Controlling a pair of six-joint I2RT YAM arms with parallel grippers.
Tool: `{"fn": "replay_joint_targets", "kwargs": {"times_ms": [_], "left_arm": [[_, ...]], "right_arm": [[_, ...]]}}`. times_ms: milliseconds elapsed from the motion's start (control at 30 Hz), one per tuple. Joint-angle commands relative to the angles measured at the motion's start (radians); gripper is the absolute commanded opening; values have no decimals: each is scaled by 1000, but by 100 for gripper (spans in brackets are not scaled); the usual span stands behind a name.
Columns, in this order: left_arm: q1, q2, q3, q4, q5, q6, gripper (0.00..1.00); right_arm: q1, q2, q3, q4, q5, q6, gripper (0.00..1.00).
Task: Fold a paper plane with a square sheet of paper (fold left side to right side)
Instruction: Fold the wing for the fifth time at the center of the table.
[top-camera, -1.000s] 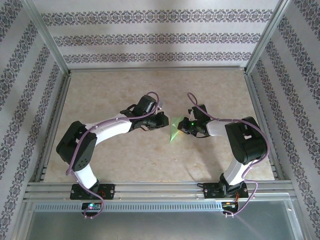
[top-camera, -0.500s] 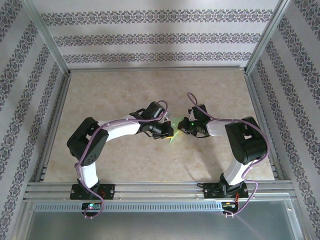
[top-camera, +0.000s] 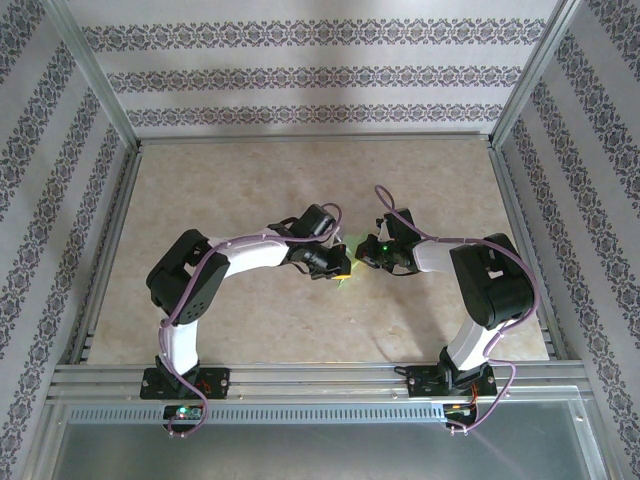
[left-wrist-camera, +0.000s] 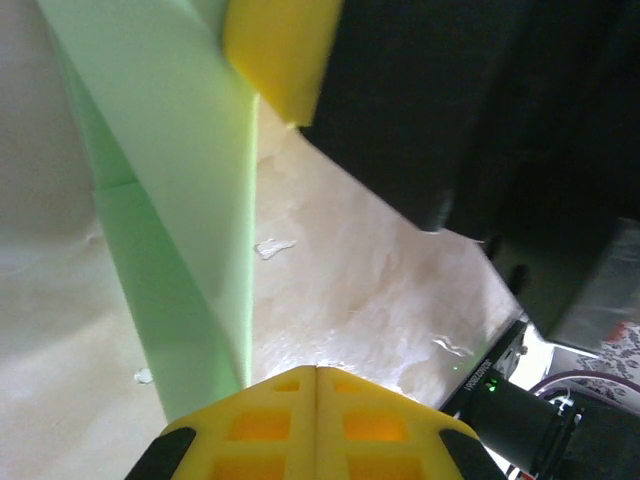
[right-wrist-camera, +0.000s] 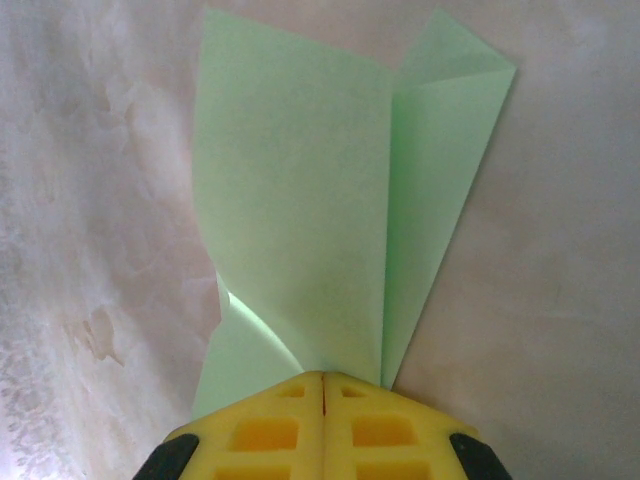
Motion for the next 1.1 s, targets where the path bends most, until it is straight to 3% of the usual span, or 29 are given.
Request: {"fn": "replay_joint_targets", "kwargs": {"times_ms": [0, 1067], "left_arm": [[-11, 11, 5, -44, -12, 33, 5], [-11, 68, -53, -8, -24, 23, 5]], "right_arm": [[18, 51, -25, -113, 52, -29, 0], [23, 59, -17, -119, 51, -31, 0]]}}
